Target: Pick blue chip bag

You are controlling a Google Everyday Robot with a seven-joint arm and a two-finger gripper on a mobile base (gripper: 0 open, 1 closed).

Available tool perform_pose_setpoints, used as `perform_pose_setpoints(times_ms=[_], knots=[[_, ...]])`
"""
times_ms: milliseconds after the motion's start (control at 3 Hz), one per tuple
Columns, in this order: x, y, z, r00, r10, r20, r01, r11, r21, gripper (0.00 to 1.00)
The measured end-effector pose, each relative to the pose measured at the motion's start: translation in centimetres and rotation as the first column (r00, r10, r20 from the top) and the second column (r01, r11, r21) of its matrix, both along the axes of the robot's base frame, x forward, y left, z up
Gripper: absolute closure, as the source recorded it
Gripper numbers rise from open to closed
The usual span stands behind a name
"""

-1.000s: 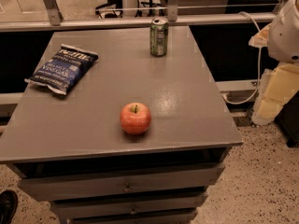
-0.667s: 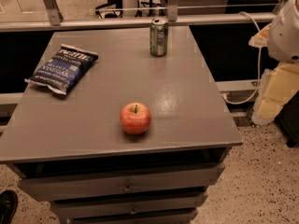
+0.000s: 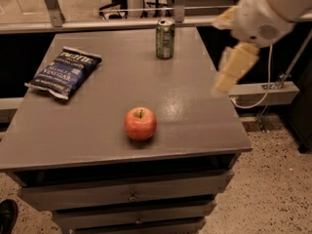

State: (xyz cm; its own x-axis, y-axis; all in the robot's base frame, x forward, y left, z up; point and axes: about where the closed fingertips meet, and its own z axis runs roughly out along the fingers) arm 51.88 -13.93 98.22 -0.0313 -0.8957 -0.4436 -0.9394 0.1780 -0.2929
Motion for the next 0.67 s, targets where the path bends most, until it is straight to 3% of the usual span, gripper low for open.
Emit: perform_pose_setpoints(times_ms=[333, 667], knots=[[2.57, 5.44, 0.27, 0.9935, 0.105, 0.045, -0.108, 0.990, 0.085, 0.00], [2.57, 5.45, 0.28, 0.9935, 0.105, 0.045, -0.108, 0.990, 0.085, 0.00]])
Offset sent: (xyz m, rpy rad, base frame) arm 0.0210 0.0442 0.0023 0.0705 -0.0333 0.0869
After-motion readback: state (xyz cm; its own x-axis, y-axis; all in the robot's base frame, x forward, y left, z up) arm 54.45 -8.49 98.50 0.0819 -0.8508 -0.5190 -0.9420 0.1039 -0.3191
